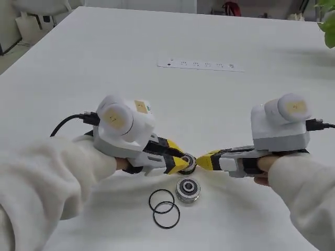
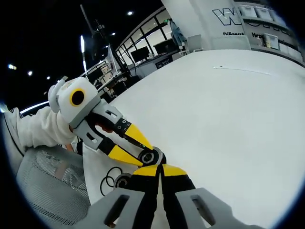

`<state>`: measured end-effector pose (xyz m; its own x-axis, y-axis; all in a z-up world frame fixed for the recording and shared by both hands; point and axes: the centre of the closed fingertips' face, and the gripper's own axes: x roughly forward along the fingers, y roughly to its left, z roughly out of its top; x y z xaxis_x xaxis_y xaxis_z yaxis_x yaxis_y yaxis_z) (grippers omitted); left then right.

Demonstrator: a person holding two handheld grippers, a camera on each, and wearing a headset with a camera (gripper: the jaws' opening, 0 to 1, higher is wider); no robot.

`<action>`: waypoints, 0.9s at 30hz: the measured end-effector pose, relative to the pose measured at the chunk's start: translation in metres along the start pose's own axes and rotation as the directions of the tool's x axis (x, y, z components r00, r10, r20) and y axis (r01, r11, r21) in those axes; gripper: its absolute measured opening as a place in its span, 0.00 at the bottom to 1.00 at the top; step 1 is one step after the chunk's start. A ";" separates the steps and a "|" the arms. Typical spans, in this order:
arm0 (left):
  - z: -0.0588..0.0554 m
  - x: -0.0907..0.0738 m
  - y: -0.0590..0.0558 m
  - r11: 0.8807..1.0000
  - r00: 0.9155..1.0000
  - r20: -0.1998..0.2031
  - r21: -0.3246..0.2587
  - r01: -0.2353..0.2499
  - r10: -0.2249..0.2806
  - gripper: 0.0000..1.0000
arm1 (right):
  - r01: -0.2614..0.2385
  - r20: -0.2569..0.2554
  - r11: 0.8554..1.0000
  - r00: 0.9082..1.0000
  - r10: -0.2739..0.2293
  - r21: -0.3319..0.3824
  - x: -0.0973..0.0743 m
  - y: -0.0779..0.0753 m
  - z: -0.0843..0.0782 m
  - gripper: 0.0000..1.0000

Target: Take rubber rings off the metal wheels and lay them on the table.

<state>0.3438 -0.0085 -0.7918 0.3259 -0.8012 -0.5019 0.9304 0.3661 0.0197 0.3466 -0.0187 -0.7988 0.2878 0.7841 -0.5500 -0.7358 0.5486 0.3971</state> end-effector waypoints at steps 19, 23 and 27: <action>0.000 0.001 0.000 1.000 1.000 0.015 -0.011 -0.009 0.009 0.14 | -0.007 0.009 1.000 1.000 0.006 0.024 0.000 0.004 0.004 0.00; 0.000 0.001 0.000 1.000 1.000 0.015 -0.010 -0.010 0.010 0.14 | -0.004 0.006 1.000 1.000 0.004 0.015 0.000 0.005 0.005 0.00; 0.001 0.001 0.000 1.000 1.000 0.016 -0.011 -0.012 0.012 0.14 | -0.007 0.007 1.000 1.000 0.007 0.019 -0.001 0.005 0.005 0.00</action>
<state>0.3442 -0.0095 -0.7918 0.3394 -0.8042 -0.4880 0.9246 0.3806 0.0158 0.3461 -0.0152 -0.7928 0.2868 0.7900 -0.5419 -0.7261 0.5482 0.4150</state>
